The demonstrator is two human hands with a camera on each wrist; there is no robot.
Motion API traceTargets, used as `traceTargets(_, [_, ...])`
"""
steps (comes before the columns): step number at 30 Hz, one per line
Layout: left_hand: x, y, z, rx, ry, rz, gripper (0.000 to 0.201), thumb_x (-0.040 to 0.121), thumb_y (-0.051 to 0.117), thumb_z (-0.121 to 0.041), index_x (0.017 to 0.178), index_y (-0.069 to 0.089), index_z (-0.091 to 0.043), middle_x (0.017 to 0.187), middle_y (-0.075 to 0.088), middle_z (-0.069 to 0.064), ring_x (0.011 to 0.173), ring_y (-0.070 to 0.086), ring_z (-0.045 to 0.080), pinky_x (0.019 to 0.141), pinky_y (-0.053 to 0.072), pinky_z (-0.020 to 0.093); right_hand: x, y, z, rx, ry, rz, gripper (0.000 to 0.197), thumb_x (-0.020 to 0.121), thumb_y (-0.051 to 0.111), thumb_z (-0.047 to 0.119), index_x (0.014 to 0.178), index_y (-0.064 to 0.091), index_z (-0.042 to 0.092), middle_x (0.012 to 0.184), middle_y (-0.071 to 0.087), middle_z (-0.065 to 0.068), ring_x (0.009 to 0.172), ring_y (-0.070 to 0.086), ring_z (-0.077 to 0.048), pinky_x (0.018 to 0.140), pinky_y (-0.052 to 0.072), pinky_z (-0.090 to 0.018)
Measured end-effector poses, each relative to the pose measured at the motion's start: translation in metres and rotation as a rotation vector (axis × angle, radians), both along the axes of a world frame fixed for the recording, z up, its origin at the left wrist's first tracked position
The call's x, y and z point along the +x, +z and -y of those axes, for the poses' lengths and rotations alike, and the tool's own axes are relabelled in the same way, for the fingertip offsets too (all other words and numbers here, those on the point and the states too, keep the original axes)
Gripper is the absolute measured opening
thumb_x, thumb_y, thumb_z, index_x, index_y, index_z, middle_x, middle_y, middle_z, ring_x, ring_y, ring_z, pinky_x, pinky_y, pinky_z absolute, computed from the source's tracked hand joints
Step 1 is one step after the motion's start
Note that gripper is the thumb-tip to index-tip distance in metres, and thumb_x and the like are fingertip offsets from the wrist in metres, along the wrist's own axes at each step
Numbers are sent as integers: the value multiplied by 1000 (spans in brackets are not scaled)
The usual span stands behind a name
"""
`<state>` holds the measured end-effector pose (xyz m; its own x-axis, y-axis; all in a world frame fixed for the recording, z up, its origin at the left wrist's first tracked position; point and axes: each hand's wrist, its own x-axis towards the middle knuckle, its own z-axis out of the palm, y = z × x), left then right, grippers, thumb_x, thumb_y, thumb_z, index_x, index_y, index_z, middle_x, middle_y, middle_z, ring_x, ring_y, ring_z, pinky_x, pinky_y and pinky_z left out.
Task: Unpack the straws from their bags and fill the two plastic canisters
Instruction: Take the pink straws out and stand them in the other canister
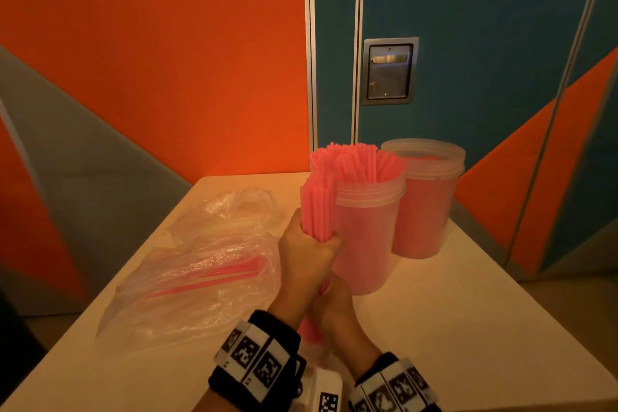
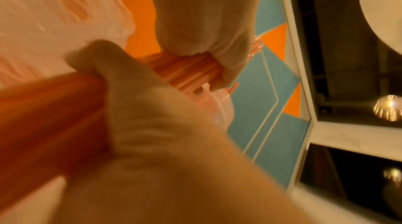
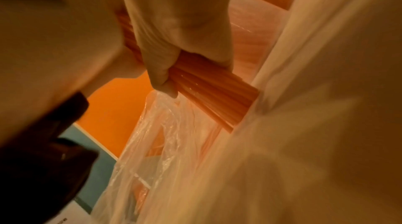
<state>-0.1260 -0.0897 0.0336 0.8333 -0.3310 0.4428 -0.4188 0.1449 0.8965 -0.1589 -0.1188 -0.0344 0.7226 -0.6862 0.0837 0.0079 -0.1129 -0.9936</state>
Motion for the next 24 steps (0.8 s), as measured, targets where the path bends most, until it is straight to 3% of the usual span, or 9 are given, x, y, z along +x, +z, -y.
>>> traceTargets(4, [6, -10, -3, 64, -32, -21, 29, 68, 69, -1, 91, 61, -15, 69, 59, -4, 63, 58, 14, 52, 47, 19, -3, 0, 5, 21, 101, -40, 27, 75, 69, -3, 72, 54, 18, 66, 58, 6, 66, 55, -6, 57, 48, -14])
traceTargets(5, [7, -10, -3, 69, -40, -22, 28, 68, 69, 0, 92, 61, -14, 70, 59, -3, 63, 58, 14, 53, 48, 21, -5, -1, 6, -10, 129, -81, 28, 68, 76, 1, 79, 56, 18, 71, 61, 5, 70, 59, -8, 60, 52, -19])
traceTargets(7, [8, -10, -4, 80, -52, -22, 28, 68, 68, 1, 89, 60, -14, 69, 59, -2, 63, 58, 15, 54, 50, 26, -13, 1, 8, -53, 172, -161, 56, 53, 81, 11, 102, 55, 17, 89, 64, 2, 82, 63, -11, 73, 57, -33])
traceTargets(8, [7, -9, -5, 79, -61, -26, 28, 68, 68, 2, 88, 60, -15, 69, 60, -2, 61, 58, 14, 53, 50, 26, -20, 8, 10, -82, 192, -186, 68, 53, 80, 9, 113, 49, 18, 97, 61, 2, 86, 61, -10, 74, 57, -32])
traceTargets(11, [5, -9, -8, 36, -88, -35, 31, 60, 70, -3, 85, 61, -19, 71, 65, 0, 61, 62, 11, 52, 51, 23, -43, 49, 18, -100, 241, -79, 77, 70, 67, -10, 129, 32, 23, 108, 47, 6, 96, 51, -8, 66, 50, -17])
traceTargets(14, [5, -10, -10, 44, -106, -9, 30, 59, 68, -10, 85, 61, -22, 74, 65, 1, 64, 61, 14, 54, 51, 25, -57, 115, 24, -175, 216, 112, 66, 79, 55, -15, 131, 34, 20, 119, 46, 4, 104, 49, -7, 68, 50, -11])
traceTargets(18, [3, -9, -12, 108, -80, 22, 23, 65, 68, -7, 84, 59, -15, 76, 63, 9, 65, 57, 20, 57, 50, 35, -45, 190, 24, -553, 177, 132, 46, 91, 53, 16, 136, 41, 20, 137, 46, 5, 124, 43, -8, 102, 37, -25])
traceTargets(21, [1, -8, -13, 115, -83, 28, 29, 69, 69, -1, 79, 55, -24, 73, 61, 7, 64, 58, 20, 58, 52, 36, -26, 209, 19, -798, 207, 8, 41, 98, 38, 34, 135, 46, 16, 140, 47, -1, 129, 42, -14, 103, 29, -24])
traceTargets(24, [3, -8, -12, 93, -86, 6, 34, 68, 66, 5, 72, 50, -25, 63, 55, -2, 56, 53, 15, 46, 44, 22, -7, 189, 12, -1097, 305, -327, 48, 99, 30, 43, 121, 60, 13, 129, 58, -11, 119, 52, -25, 101, 37, -32])
